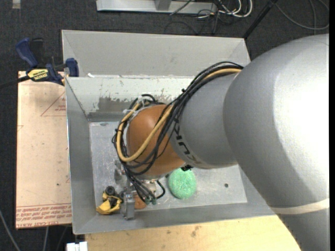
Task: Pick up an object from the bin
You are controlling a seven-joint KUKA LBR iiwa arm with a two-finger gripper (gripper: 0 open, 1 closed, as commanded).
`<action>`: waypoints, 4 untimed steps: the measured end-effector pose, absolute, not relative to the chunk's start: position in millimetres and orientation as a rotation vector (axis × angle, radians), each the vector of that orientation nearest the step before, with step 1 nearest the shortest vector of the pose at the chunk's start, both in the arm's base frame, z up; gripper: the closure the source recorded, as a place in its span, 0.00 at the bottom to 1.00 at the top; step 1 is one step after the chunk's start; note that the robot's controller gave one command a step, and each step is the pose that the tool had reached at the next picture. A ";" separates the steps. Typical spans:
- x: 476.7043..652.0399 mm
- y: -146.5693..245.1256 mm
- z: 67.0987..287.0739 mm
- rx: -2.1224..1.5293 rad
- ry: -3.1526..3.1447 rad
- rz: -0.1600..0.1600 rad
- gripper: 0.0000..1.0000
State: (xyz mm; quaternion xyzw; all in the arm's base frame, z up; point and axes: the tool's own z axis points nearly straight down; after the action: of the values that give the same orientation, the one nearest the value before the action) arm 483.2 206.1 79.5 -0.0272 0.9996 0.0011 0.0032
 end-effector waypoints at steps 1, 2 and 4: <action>481.3 211.2 71.0 -0.191 3.129 0.006 1.00; 481.3 211.3 71.0 -0.191 3.129 0.007 1.00; 490.4 172.6 187.5 -0.177 3.135 0.002 1.00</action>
Offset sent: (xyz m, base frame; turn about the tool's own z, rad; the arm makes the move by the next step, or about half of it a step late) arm 0.0000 0.0000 0.0000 0.0000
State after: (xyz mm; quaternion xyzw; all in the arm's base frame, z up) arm 490.4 172.6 187.5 -0.0562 0.9984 0.0006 0.0006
